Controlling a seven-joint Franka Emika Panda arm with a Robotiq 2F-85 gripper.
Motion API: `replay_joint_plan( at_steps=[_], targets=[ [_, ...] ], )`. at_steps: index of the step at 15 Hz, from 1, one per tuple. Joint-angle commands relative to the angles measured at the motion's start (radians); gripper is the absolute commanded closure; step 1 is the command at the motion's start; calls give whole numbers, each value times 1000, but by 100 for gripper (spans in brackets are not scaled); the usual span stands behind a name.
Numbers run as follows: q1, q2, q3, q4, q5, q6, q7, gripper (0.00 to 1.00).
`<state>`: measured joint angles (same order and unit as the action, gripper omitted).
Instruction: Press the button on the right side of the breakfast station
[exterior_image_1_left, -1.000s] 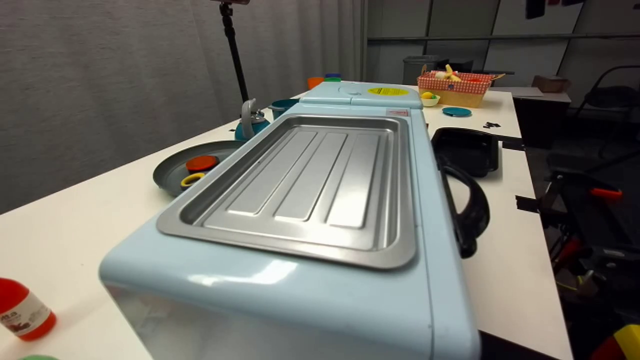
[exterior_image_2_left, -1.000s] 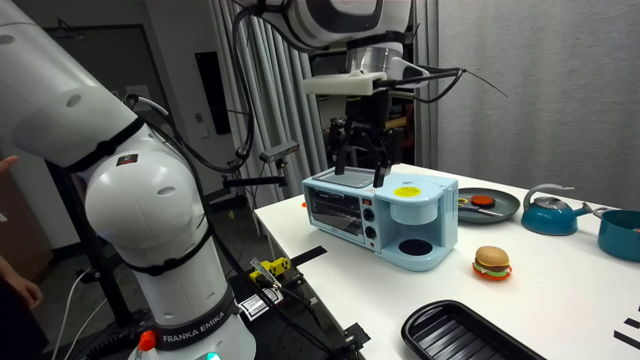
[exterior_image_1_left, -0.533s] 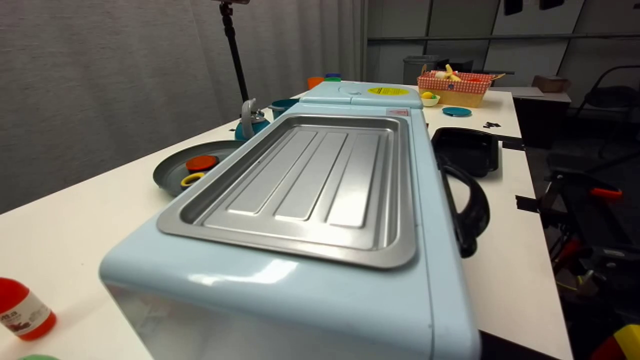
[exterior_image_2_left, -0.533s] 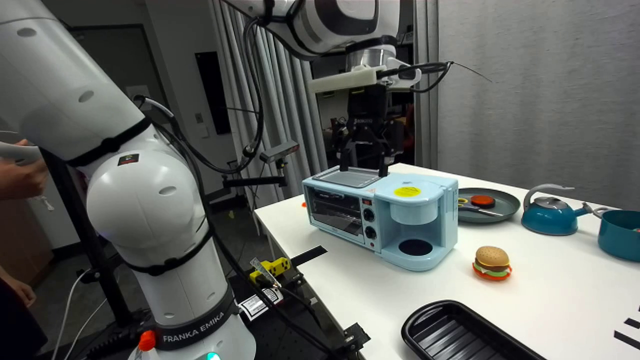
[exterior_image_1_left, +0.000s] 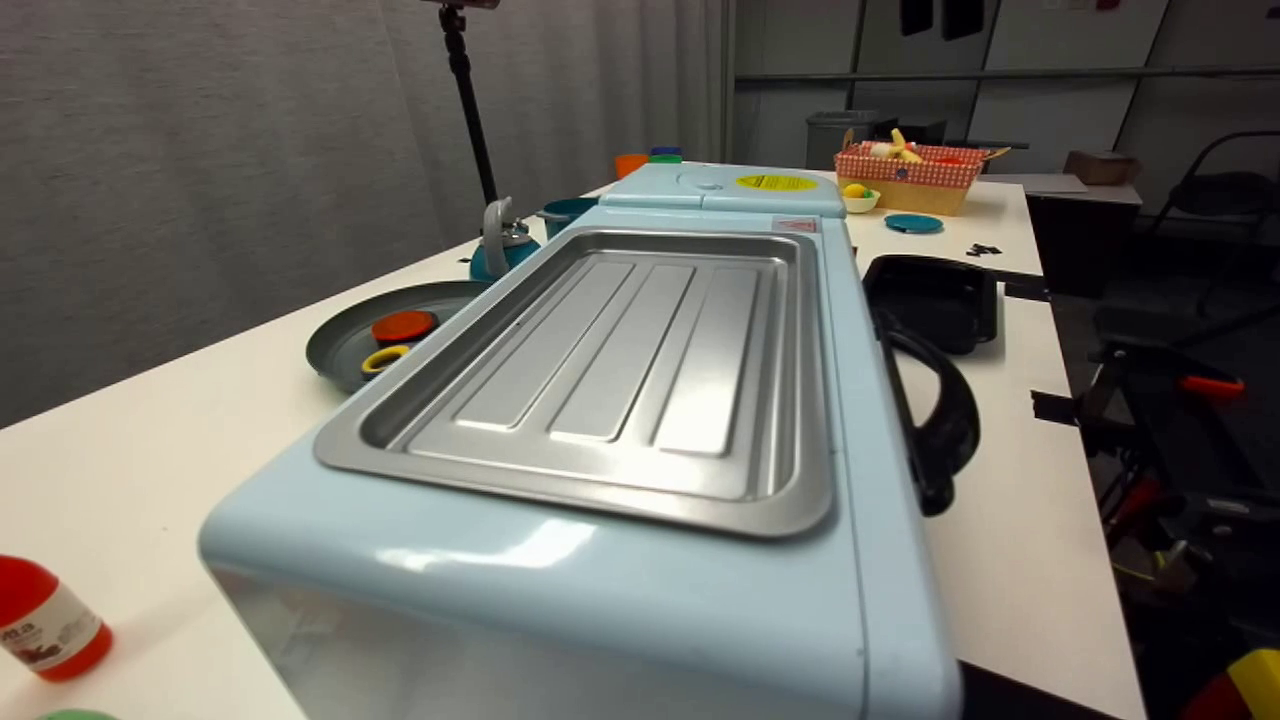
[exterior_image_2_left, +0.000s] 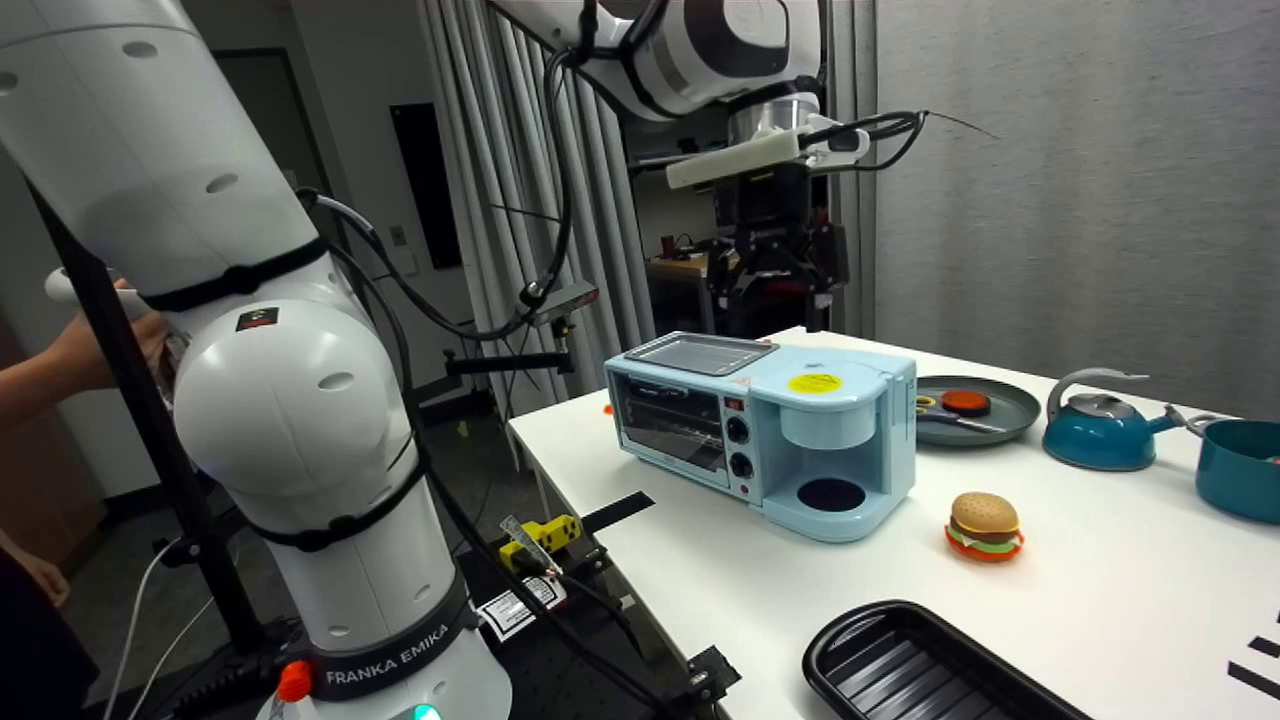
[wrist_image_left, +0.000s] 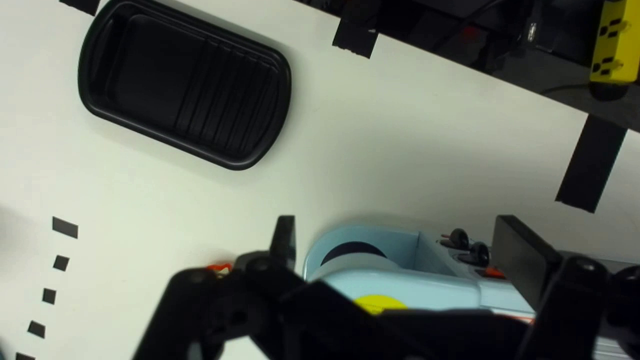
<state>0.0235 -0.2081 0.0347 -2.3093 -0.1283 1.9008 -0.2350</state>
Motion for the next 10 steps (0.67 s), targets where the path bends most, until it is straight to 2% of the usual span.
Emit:
replay_joint_plan(
  at_steps=[1, 10],
  targets=[
    [12, 106, 15, 93, -40, 27, 56, 0],
    [28, 247, 38, 219, -52, 95, 104, 0]
  ],
)
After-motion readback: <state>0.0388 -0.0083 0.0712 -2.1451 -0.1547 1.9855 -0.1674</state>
